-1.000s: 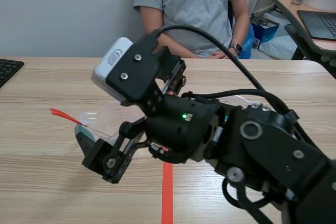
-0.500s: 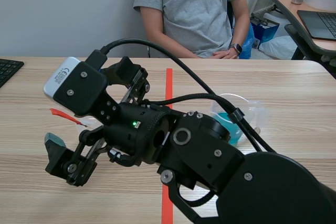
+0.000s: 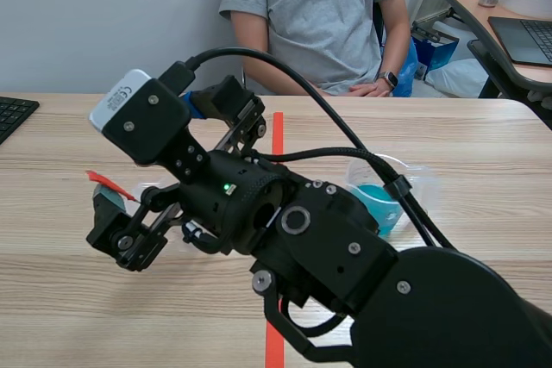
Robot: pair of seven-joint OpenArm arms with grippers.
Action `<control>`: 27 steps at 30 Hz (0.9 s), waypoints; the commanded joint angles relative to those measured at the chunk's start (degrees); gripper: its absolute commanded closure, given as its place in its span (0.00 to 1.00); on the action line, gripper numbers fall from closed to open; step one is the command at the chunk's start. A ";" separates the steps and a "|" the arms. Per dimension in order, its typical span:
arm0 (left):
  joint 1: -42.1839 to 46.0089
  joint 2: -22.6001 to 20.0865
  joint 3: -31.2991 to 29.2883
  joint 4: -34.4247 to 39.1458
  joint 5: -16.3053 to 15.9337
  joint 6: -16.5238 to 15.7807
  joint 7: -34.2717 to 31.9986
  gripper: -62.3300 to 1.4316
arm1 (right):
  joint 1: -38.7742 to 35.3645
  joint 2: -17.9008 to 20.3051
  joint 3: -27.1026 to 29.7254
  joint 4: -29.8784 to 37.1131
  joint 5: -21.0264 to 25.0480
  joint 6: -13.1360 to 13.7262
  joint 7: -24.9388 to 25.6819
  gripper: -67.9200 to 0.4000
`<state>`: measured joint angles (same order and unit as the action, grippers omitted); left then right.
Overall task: Do the redox reaction experiment.
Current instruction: 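Lift the metal plate out of the left beaker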
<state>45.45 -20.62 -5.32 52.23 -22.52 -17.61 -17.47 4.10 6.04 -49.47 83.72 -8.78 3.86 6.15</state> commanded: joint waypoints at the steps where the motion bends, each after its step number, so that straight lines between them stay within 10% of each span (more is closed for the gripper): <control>1: 1.05 -0.04 -0.37 0.63 -0.33 -0.09 -0.72 0.00 | 0.83 -0.50 0.44 1.16 0.15 -0.04 0.83 0.14; 17: 1.05 -0.04 -0.37 0.63 -0.33 -0.11 -0.72 0.00 | 0.83 -0.48 0.94 1.18 0.15 -0.04 0.90 0.82; 27: 1.05 -0.04 -0.37 0.63 -0.33 -0.11 -0.72 0.00 | 0.81 -0.48 5.66 2.08 0.20 0.96 1.44 0.97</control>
<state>45.45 -20.62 -5.32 52.23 -22.52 -17.61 -17.47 4.08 6.04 -44.01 83.88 -8.78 5.13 6.57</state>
